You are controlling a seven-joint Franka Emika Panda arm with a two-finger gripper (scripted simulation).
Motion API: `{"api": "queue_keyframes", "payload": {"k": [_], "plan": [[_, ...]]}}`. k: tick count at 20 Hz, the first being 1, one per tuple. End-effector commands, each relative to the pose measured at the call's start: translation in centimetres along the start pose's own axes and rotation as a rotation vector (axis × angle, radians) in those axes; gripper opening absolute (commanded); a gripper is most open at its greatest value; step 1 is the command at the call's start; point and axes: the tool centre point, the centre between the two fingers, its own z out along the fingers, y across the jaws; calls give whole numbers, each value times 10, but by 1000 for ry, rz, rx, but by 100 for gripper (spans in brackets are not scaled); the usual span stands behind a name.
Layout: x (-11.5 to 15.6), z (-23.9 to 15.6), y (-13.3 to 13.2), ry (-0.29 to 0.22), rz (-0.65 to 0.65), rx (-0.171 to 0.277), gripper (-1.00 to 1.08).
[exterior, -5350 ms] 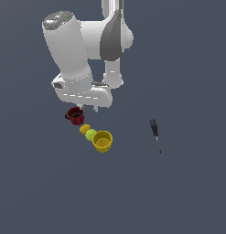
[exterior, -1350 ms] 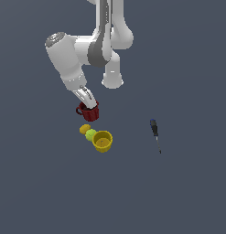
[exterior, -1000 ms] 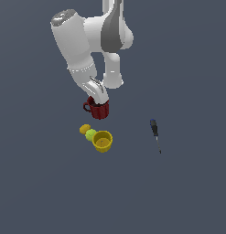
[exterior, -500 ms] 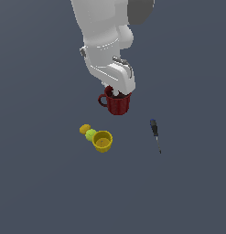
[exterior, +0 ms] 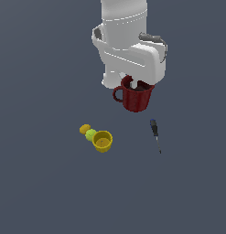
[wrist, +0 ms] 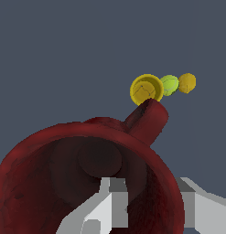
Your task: Pick up a designated object from a clutter of objects.
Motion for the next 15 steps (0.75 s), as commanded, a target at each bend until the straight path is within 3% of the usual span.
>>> {"api": "queue_keyframes", "payload": {"k": [1,15], "plan": [[-3,-9,-11,1,1,3,-100],[-7,-21,-28,1,1,3,-100]]}}
